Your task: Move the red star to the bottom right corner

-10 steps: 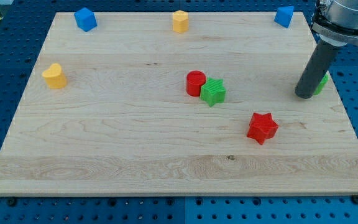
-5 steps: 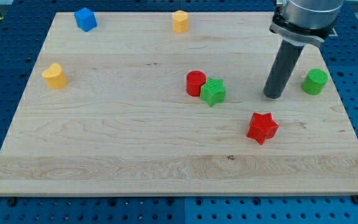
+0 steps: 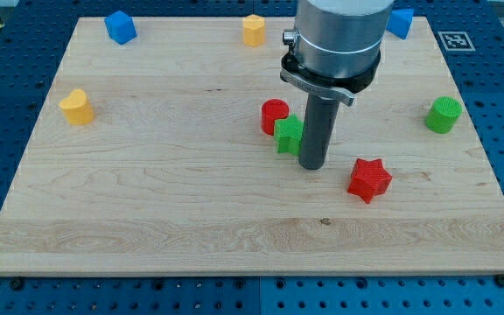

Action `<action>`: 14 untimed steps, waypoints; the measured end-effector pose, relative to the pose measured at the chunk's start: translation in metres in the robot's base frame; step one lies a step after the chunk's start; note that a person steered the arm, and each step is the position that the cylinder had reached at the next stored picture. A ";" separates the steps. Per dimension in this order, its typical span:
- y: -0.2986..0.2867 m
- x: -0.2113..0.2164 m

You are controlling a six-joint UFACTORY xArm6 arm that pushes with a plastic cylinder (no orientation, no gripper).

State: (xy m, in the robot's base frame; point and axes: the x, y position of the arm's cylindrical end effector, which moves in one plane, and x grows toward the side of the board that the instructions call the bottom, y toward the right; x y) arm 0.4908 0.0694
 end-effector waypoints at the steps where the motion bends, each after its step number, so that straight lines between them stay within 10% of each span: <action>1: 0.009 0.000; 8: 0.079 0.063; 14: 0.115 0.033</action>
State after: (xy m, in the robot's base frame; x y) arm 0.5235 0.1844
